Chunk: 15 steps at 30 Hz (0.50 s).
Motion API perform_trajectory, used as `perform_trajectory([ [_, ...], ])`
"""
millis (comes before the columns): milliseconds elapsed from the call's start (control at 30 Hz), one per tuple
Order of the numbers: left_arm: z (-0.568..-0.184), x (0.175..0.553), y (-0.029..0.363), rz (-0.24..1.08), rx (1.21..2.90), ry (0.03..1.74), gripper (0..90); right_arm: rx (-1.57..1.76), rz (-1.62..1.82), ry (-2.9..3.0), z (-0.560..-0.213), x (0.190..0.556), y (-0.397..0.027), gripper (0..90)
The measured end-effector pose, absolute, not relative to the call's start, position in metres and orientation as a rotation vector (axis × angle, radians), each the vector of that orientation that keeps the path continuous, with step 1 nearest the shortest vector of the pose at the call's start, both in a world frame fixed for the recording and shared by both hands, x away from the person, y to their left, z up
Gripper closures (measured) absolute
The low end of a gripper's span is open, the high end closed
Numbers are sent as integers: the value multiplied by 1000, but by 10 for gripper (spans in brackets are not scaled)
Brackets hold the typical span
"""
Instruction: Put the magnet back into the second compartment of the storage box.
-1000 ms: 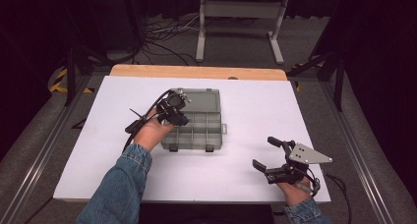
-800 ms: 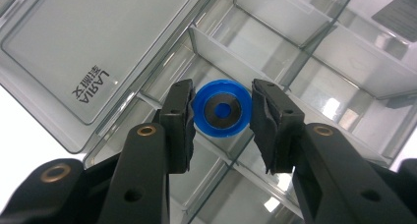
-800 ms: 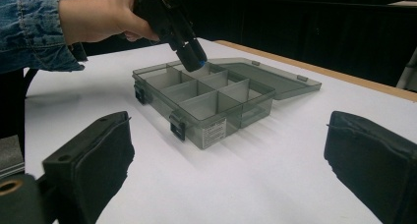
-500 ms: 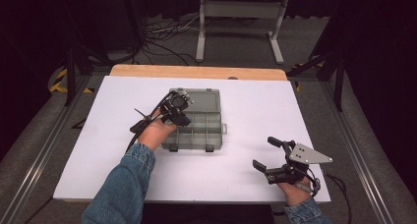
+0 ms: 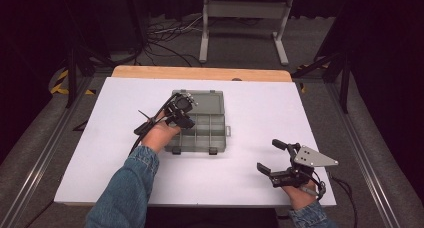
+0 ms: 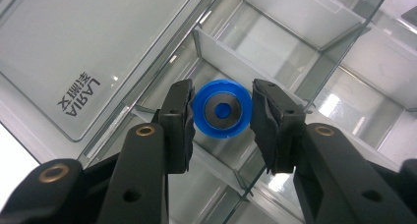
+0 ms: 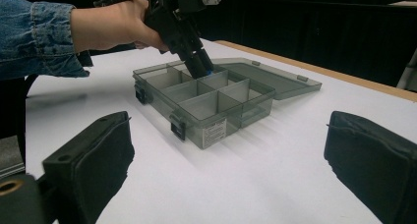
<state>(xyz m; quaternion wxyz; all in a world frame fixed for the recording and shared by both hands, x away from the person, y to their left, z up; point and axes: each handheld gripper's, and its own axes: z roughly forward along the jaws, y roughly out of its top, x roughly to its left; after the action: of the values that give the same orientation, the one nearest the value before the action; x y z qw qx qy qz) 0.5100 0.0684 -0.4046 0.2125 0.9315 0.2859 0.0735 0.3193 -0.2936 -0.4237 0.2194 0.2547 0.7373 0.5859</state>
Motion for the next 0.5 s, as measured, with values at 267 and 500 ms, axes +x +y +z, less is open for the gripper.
perform_trajectory([
  [267, -404, 509, 69, 193, 2591, 786, 602, 706, 1619, 2040, -423, 319, -294, 48],
  [500, -399, 503, 68, 261, 2590, 775, 533, 707, 1620, 2039, -423, 319, -294, 48],
])
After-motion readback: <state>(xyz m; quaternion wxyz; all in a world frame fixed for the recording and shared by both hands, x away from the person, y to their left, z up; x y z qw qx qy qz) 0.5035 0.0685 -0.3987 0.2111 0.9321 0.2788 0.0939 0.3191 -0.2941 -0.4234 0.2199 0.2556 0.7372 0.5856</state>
